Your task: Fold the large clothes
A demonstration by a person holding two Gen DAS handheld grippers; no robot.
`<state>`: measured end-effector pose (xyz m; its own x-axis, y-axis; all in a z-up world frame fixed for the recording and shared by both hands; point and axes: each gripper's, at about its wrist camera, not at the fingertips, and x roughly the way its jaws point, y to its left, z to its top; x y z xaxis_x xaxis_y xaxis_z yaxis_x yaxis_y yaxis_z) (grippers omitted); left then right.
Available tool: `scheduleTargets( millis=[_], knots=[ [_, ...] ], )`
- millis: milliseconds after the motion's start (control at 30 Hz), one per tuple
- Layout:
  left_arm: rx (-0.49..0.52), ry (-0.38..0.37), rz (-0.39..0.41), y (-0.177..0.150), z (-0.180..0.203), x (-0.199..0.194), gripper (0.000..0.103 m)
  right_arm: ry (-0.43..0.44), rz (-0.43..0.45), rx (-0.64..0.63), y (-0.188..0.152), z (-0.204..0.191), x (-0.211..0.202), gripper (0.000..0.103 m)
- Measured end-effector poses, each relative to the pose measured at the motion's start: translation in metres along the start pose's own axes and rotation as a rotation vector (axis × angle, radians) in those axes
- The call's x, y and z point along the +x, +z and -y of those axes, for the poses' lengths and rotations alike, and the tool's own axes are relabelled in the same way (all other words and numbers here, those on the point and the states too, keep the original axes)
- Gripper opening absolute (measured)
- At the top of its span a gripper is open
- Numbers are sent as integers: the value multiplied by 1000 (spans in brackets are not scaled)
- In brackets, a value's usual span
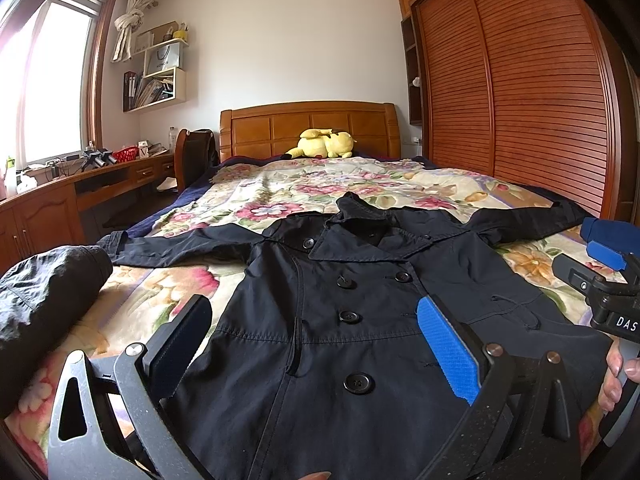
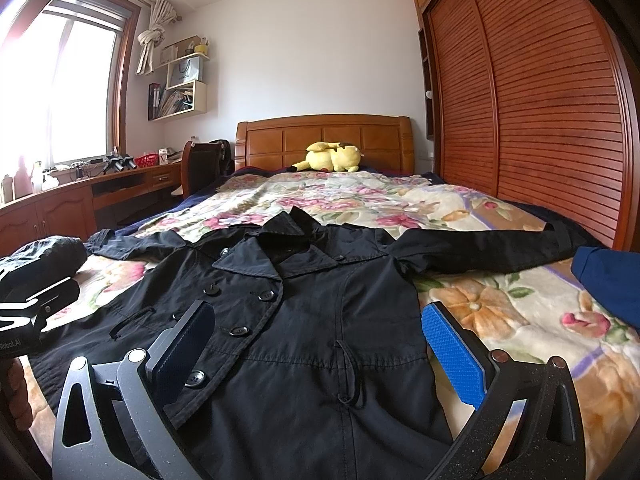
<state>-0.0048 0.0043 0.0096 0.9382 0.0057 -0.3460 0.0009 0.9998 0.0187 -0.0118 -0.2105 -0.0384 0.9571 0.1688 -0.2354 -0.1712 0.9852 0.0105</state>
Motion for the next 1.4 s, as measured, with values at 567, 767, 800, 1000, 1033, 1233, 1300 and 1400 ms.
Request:
scheduleTargets(
  millis=[567, 767, 800, 1000, 1033, 1233, 1300, 1400],
  knots=[
    [3, 0, 0, 6, -3, -2, 103, 0, 2, -1, -1, -1, 0, 103],
    [4, 1, 1, 5, -2, -2, 103, 1, 2, -1, -1, -1, 0, 103],
    [3, 0, 1, 4, -2, -2, 103, 1, 2, -2, -1, -1, 0, 103],
    [41, 14, -31, 5, -7, 5, 103, 27, -35, -25, -3, -5, 5, 103],
    [50, 17, -41, 3, -8, 7, 103, 27, -39, -35, -4, -7, 6, 103],
    [66, 41, -133, -4, -30, 19, 103, 71, -66, -62, -2, -18, 9, 103],
    [59, 49, -142, -4, -37, 20, 103, 87, -70, -76, -1, -23, 10, 103],
    [40, 57, -153, -2, -51, 23, 103, 122, -83, -91, 0, -29, 13, 103]
  ],
)
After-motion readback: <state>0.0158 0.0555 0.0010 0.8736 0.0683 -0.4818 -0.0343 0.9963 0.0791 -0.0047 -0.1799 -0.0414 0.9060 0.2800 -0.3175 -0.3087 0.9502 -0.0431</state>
